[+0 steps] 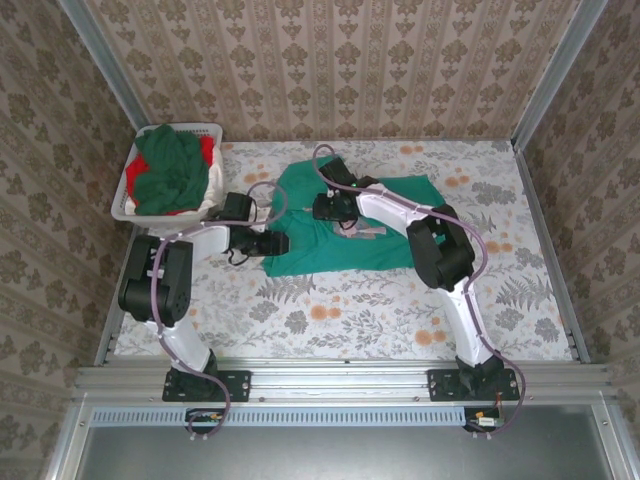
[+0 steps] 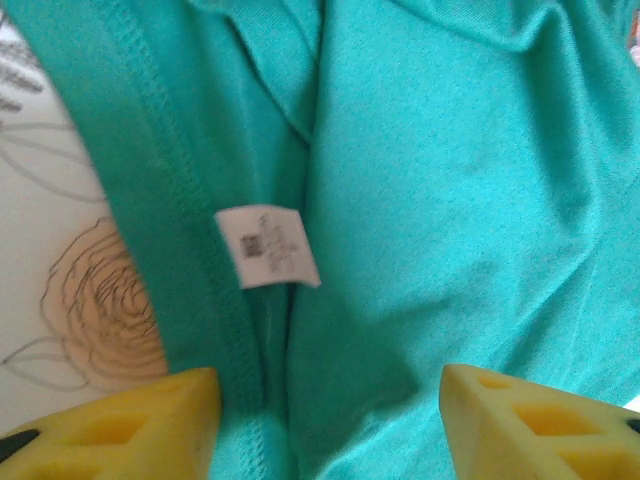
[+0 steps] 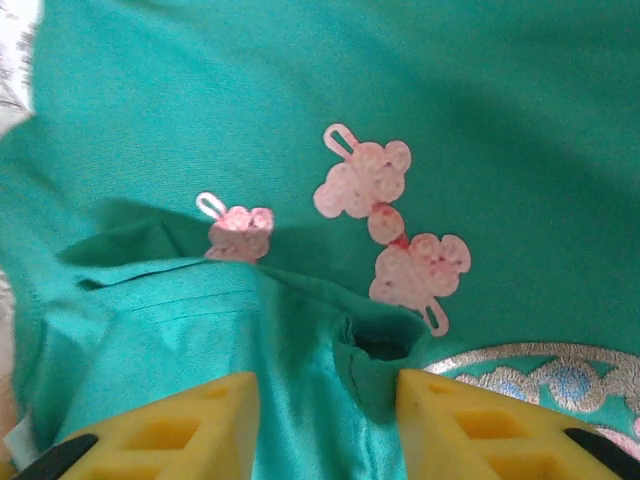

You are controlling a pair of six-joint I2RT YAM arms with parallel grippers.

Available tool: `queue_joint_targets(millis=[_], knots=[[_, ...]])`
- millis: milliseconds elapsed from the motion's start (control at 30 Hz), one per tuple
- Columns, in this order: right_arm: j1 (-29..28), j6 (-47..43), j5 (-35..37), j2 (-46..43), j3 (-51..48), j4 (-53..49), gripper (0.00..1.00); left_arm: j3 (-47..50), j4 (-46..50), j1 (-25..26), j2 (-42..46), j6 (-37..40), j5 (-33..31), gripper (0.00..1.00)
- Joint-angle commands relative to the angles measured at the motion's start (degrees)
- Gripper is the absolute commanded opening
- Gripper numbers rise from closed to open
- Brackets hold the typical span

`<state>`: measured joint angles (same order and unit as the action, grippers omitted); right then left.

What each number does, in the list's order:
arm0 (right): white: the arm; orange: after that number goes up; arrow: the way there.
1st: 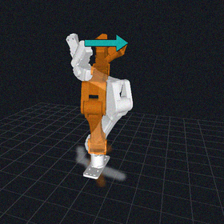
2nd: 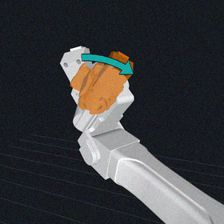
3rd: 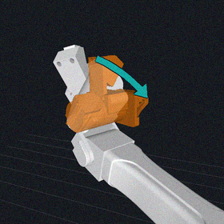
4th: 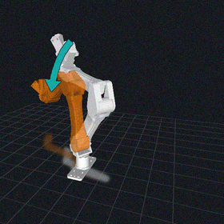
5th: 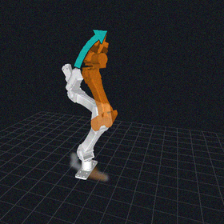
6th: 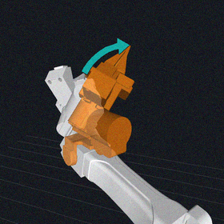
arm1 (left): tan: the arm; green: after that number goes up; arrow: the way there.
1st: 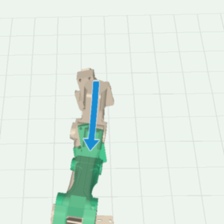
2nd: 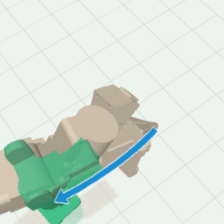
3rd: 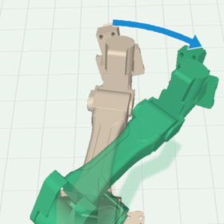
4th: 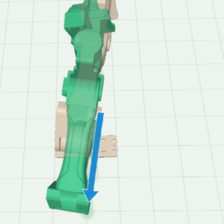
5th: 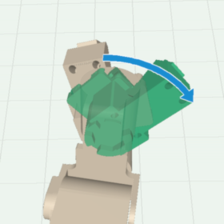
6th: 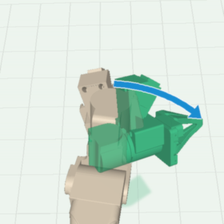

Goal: Fold and stack the t-shirts

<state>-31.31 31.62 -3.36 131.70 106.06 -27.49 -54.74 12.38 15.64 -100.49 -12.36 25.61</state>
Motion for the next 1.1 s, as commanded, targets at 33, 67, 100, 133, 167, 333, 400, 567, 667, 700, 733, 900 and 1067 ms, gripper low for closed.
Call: queue_joint_targets(millis=[33, 67, 100, 133, 167, 333, 400, 567, 667, 700, 733, 900, 1067], knots=[[-0.2, -2.1, 4.2, 3.7, 5.4, -9.0, 0.42, -2.3, 0.9, -1.5, -1.9, 0.2, 3.8, 0.45], [-0.1, -2.3, 4.4, 3.8, 5.5, -9.1, 0.38, -2.1, 0.7, -2.1, -1.9, 0.2, 4.1, 0.40], [0.0, -2.5, 4.7, 3.8, 5.6, -9.3, 0.36, -1.8, 0.6, -2.5, -1.9, 0.2, 4.5, 0.37], [0.1, -2.9, 5.3, 3.7, 5.9, -9.7, 0.33, -1.5, 0.6, -3.0, -1.7, 0.3, 4.8, 0.34], [0.3, -3.5, 5.8, 3.8, 6.4, -10.2, 0.29, -1.3, 0.7, -3.4, -1.6, 0.5, 5.2, 0.32], [0.4, -6.2, 7.9, 5.0, 9.8, -14.1, 0.43, -0.3, 0.5, -4.5, -1.3, 0.7, 6.9, 0.29], [0.4, -6.4, 7.5, 5.9, 10.6, -14.3, 0.43, -0.1, 0.0, -4.6, -1.3, 0.4, 7.5, 0.31], [0.4, -6.3, 6.5, 8.9, 13.0, -15.0, 0.31, 0.3, -0.2, -2.9, -0.4, 0.6, 7.8, 0.49], [0.4, -6.3, 7.3, 8.4, 13.8, -15.7, 0.18, -0.2, 0.9, -1.7, -1.3, 1.4, 6.1, 0.56], [0.4, -6.3, 7.4, 7.7, 13.8, -15.8, 0.14, -0.4, 1.0, -1.8, -1.9, 1.5, 6.3, 0.55], [0.3, -6.5, 7.8, 6.5, 13.5, -15.8, 0.11, -0.6, 1.1, -2.0, -2.8, 1.5, 6.8, 0.50], [0.5, -7.3, 9.8, -1.1, 9.7, -14.6, 0.04, -0.8, 1.2, -3.3, -5.8, 1.6, 7.2, 0.30], [3.3, -5.9, 7.3, -6.9, -0.3, -8.3, 0.05, -0.6, 1.1, -4.3, -7.4, 1.6, 7.7, 0.23]])
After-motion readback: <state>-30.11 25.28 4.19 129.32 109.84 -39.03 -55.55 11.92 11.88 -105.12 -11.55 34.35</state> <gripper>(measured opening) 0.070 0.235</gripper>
